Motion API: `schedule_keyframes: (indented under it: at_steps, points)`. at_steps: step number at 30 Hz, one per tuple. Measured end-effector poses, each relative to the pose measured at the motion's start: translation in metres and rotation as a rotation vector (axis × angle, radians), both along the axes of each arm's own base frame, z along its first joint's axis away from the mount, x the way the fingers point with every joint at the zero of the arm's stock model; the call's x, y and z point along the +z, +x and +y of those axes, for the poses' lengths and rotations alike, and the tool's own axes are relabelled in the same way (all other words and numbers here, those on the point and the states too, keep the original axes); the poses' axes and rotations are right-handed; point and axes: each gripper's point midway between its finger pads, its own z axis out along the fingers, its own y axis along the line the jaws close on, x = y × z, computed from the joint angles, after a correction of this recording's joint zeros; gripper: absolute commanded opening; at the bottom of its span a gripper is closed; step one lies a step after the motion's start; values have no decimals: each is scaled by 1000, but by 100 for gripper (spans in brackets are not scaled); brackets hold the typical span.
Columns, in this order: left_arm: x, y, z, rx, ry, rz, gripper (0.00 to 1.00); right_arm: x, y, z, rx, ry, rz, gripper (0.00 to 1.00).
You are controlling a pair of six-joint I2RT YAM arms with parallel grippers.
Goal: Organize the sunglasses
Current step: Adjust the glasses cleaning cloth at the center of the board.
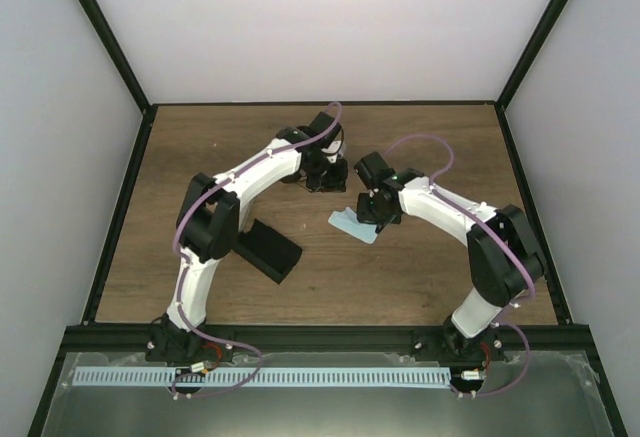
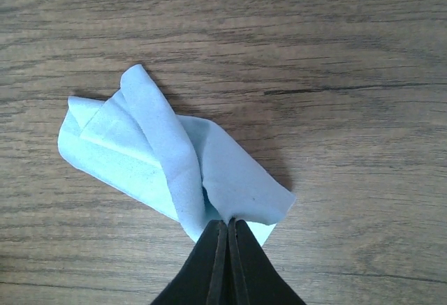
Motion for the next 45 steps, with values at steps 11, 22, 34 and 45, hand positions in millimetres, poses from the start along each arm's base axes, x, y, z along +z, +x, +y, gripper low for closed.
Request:
schedule_keyframes:
  at_steps: [11,22,34,45]
  points:
    - [1,3,-1,-1,-7,-12,6,-29,-27,-9,10,-2,77,1]
    - [-3,8,-2,2,-18,-15,54,-39,-39,-10,14,9,116,41]
    - [-26,15,4,31,-1,1,54,10,-18,3,3,84,12,41]
    - [-40,22,84,185,60,63,55,-26,30,34,44,49,40,28]
